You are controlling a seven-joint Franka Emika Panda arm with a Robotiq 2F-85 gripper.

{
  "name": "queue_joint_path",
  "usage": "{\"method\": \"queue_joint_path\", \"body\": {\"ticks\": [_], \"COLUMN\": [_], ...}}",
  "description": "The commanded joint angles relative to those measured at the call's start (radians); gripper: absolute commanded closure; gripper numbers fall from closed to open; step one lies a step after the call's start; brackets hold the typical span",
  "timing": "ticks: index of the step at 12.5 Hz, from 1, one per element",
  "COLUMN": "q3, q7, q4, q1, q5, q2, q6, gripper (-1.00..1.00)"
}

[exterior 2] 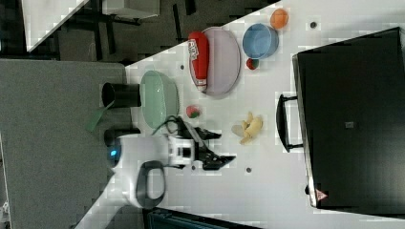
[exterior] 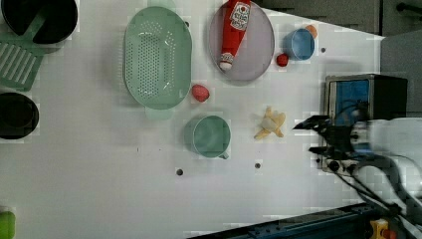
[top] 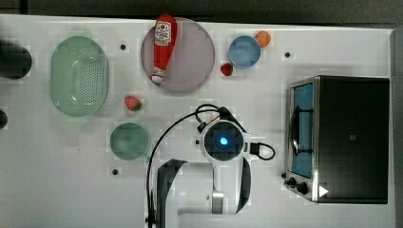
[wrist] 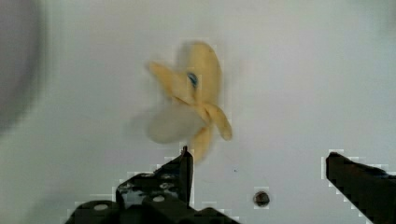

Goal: Pick Banana and place it in mug.

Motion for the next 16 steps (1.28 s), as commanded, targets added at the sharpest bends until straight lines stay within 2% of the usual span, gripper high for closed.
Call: {"method": "queue_joint_path", "body": {"ticks": [1, 5, 9, 10, 16], "q3": [0.021, 0.024, 0.029, 0.031, 0.033], "q7": [-0.013, -0.013, -0.013, -0.012, -0.012], "q4": [0.021, 0.021, 0.022, 0.022, 0.025], "q1": [-0.012, -0.012, -0.012, -0.012, -0.014], "q5": [0.004, 0.011, 0.011, 0.011, 0.012], "q2": [0.036, 0.191, 0.29, 0.304, 0.311], "q6": [0.118, 0.262, 0.357, 0.366, 0.383], "gripper": [-1.0, -1.0, -1.0, -0.92, 0.5]}}
